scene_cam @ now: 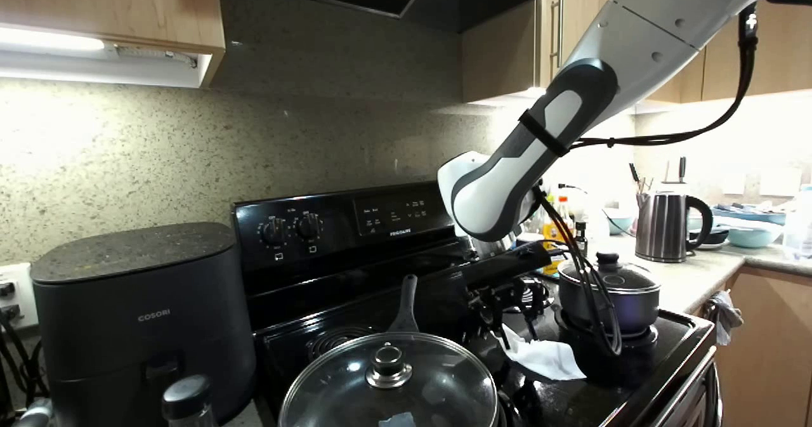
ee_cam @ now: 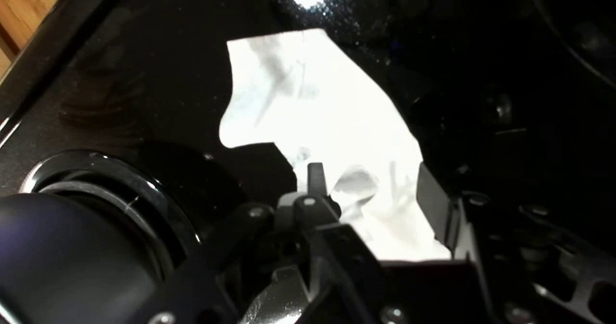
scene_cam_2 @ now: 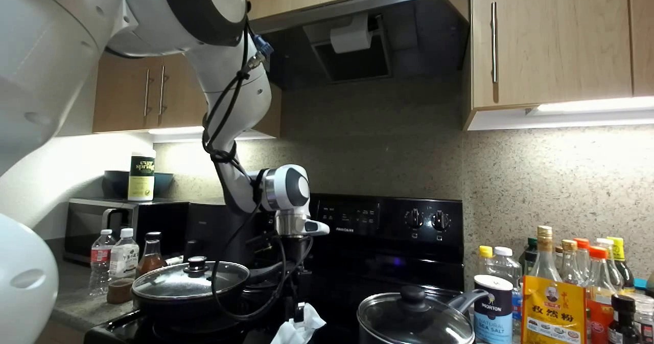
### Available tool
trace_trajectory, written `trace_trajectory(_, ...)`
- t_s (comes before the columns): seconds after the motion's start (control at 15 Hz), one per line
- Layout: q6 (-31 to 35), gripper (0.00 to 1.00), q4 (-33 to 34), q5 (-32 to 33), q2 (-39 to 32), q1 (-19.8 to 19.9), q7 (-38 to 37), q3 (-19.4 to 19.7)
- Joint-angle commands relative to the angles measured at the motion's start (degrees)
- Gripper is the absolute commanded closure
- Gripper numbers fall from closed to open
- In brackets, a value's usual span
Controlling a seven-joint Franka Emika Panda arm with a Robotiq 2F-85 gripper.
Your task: Use the napkin to wipe the stove
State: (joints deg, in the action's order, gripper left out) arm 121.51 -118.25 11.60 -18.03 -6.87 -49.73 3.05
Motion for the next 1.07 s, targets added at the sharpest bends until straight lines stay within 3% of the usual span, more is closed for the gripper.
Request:
trace_trajectory(0.0,0.06,0.16,-3.97,-1.43,6.73,0.68,1.63,-0.48)
trace_trajectory(0.2,0.14,0.01,-5.56,-2.5,11.04,1.13,1.94,-0.9)
trace_trajectory(0.4,-0.98,0.0,-6.91,-4.37,15.8,1.51,1.31,-1.22)
trace_trajectory(0.47,-0.16,0.0,-3.8,-2.03,11.16,1.18,-0.08,-1.26)
trace_trajectory(1.0,-0.14,0.0,-3.92,-2.12,11.17,1.16,-0.08,-1.38)
